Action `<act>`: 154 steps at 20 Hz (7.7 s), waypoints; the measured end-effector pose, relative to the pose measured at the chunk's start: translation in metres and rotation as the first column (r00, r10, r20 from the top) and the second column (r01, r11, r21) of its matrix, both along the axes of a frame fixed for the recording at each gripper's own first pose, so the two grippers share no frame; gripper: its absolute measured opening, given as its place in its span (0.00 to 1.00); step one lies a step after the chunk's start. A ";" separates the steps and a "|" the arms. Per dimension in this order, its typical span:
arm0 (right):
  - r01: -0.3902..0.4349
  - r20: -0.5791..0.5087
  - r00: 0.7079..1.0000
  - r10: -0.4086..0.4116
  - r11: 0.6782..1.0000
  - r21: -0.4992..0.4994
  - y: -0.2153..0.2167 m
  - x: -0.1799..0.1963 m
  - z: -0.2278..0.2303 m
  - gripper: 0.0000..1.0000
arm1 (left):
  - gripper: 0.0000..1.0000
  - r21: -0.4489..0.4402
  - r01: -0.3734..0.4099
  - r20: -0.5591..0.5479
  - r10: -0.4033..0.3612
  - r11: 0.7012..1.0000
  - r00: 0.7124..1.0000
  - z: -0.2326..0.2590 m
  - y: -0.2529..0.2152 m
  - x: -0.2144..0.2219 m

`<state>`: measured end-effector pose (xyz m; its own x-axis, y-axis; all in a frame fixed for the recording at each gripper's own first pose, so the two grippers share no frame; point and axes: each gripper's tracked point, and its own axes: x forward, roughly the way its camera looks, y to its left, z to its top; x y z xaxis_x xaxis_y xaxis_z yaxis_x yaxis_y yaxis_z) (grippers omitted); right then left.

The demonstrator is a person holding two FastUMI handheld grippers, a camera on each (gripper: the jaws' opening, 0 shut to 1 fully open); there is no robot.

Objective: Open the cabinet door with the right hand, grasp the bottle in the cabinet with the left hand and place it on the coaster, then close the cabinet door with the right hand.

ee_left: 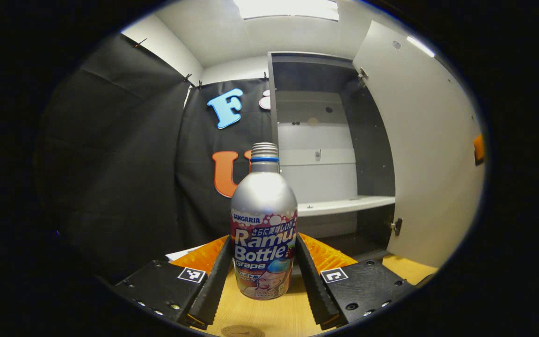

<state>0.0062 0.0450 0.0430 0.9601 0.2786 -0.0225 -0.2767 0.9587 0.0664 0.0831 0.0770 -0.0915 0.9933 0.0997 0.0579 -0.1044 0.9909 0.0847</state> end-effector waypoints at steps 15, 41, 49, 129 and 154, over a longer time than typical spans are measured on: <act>-0.040 -0.064 0.997 0.039 0.999 -0.018 0.034 -0.012 -0.012 0.76 | 0.75 -0.052 -0.235 -0.199 0.221 0.971 0.955 -0.173 0.052 -0.033; -0.015 -0.058 0.998 0.013 0.999 -0.040 0.041 -0.007 -0.006 0.76 | 0.94 -0.050 -0.173 -0.228 0.157 0.984 0.961 -0.195 0.038 -0.028; -0.012 -0.052 0.999 0.011 0.999 -0.030 0.034 -0.012 -0.007 0.76 | 0.96 -0.064 -0.187 -0.099 0.181 0.980 0.979 -0.114 0.045 -0.041; -0.119 0.195 0.974 0.118 0.993 -0.004 0.090 0.076 0.099 0.87 | 0.96 -0.032 0.005 -0.133 -0.009 0.999 0.991 0.063 0.009 -0.099; 0.286 0.123 0.951 -0.284 0.958 0.010 -0.086 -0.052 -0.001 0.88 | 0.96 -0.079 0.119 -0.069 -0.124 0.990 0.990 0.082 -0.057 -0.121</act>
